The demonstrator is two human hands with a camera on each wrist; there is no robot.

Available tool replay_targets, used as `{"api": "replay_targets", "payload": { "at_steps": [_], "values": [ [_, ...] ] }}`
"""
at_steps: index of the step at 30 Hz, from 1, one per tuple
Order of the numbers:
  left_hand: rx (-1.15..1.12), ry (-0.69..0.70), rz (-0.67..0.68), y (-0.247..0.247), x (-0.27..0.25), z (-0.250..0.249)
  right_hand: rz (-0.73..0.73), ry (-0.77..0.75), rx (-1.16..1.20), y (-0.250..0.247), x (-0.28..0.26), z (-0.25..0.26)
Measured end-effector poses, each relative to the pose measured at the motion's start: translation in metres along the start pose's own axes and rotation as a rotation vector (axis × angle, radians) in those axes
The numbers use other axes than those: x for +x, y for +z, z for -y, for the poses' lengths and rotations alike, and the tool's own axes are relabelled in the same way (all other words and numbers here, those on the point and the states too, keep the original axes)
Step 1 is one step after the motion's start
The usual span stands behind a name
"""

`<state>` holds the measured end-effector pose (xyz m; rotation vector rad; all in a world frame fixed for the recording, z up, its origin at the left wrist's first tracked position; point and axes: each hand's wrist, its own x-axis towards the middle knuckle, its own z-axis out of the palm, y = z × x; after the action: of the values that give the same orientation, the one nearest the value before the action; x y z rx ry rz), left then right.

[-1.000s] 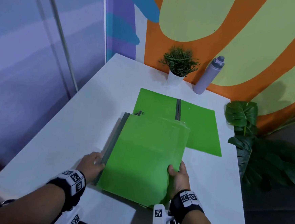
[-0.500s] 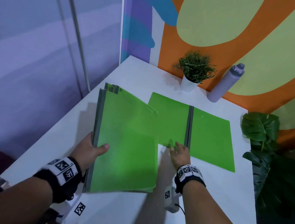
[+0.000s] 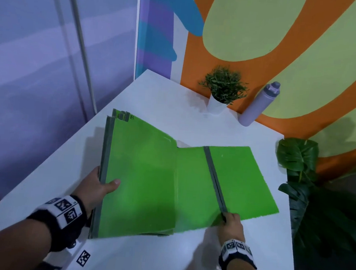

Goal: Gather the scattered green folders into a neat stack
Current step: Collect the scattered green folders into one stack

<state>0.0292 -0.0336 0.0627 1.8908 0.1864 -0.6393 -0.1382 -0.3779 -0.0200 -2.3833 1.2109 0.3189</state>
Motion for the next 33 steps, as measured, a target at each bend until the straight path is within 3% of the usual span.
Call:
{"api": "replay_targets", "payload": {
  "at_steps": [3, 6, 11, 13, 15, 19, 26, 31, 33],
  "values": [
    [0.038, -0.065, 0.054, 0.007, 0.001, 0.004, -0.118, 0.287, 0.066, -0.002, -0.026, -0.02],
    [0.139, -0.115, 0.095, 0.012, 0.001, 0.014, -0.182, 0.55, 0.292, -0.006, -0.041, -0.034],
    [0.222, -0.19, 0.08, 0.016, -0.001, 0.026, -0.145, 0.639, 0.819, -0.019, -0.03, -0.038],
    [0.258, -0.216, 0.081, 0.015, -0.001, 0.028, -0.085, 0.629, 0.853, -0.026, -0.027, -0.03],
    [0.316, -0.236, 0.076, 0.013, 0.002, 0.031, -0.11, 0.548, 0.784, -0.034, -0.026, -0.019],
    [0.331, -0.279, 0.045, 0.015, 0.003, 0.031, -0.547, 0.2, 0.809, -0.062, -0.016, 0.011],
    [0.159, -0.35, 0.013, 0.02, 0.011, 0.025, -0.929, -0.283, 0.887, -0.142, -0.037, 0.079],
    [0.018, -0.412, 0.065, 0.024, 0.01, 0.024, -1.089, -0.63, 0.889, -0.154, -0.066, 0.108],
    [-0.03, -0.43, 0.088, 0.024, 0.01, 0.024, -0.993, -0.766, 0.86, -0.145, -0.074, 0.122]
  ]
}}
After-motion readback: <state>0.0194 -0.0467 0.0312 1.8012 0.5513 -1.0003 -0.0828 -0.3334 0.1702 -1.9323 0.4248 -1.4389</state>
